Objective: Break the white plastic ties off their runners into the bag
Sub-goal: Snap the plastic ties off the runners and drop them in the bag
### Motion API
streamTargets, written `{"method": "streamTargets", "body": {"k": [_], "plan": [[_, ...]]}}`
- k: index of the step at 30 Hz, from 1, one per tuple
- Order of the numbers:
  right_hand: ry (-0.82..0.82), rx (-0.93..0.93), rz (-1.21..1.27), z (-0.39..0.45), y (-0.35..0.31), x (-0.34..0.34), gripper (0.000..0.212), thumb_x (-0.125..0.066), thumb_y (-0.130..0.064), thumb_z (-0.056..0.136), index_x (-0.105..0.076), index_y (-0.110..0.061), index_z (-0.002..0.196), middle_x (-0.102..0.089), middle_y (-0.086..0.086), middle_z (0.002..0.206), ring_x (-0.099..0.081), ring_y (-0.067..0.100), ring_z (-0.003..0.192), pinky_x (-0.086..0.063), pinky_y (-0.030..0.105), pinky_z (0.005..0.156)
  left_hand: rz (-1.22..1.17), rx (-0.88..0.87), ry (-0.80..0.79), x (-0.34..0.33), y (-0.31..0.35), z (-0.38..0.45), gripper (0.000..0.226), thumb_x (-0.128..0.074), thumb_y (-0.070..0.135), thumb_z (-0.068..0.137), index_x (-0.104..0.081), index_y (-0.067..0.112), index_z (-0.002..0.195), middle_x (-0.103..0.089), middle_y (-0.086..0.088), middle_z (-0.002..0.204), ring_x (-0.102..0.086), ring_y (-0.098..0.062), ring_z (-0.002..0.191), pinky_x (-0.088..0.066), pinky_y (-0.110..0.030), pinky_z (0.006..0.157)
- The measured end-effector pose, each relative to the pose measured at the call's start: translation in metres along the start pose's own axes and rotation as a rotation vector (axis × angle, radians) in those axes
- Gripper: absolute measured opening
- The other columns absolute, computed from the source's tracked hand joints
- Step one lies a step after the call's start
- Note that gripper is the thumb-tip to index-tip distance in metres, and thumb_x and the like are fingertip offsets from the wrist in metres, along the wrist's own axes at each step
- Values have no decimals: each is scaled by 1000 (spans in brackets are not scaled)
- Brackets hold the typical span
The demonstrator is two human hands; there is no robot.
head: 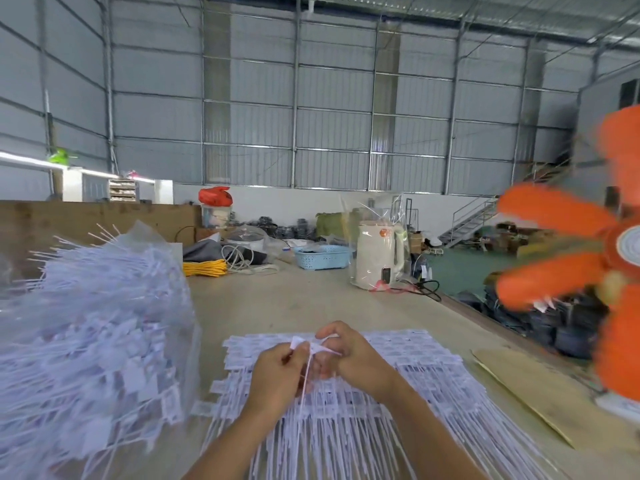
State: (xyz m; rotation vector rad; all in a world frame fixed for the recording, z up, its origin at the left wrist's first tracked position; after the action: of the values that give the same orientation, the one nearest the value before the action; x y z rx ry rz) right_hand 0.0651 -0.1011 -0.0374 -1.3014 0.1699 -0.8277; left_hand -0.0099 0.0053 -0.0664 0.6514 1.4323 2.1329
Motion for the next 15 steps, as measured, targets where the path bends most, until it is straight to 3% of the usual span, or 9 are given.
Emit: {"method": "streamTargets", "body": {"k": [5,8,11,15], "plan": [[-140,-27,0,-4,0,-13,18,-56,9,87,-46,-3,96,-58,12,68,-55,17,54,-50,25,56,-138,96,-64,-1,-7,-8,40,-56,24,95,-58,-10,73,-59,-25,57,-44,-15,33,-33,-18,37],[-145,-59,-3,-5,3,-13,8,-58,-7,91,-51,-3,92,-60,11,72,-56,19,58,-48,25,55,-125,47,-31,2,-2,-7,34,-58,20,94,-54,5,64,-54,-8,46,-40,-9,32,-31,-17,37],[-195,-70,-144,-7,7,-10,23,-53,-24,96,-62,-14,76,-60,2,69,-53,12,58,-45,20,49,-96,6,-42,0,4,-8,33,-57,22,95,-51,9,65,-50,-1,42,-40,-9,33,-31,-17,37],[-135,39,-231,-3,5,-7,35,-52,-15,95,-53,-19,60,-40,-9,51,-35,0,43,-32,13,46,-192,82,-76,-3,3,-8,31,-57,17,94,-48,8,67,-41,3,38,-33,-5,29,-27,-16,33]]}}
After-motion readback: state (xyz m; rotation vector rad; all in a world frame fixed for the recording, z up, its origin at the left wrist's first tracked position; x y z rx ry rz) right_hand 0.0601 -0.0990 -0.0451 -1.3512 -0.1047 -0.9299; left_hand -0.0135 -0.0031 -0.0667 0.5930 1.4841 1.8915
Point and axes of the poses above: each hand's wrist, its own z-axis towards the middle knuckle, its own x-axis out of the back of the hand, y = z × x, the point moved 5 cm from there along z, towards the middle knuckle
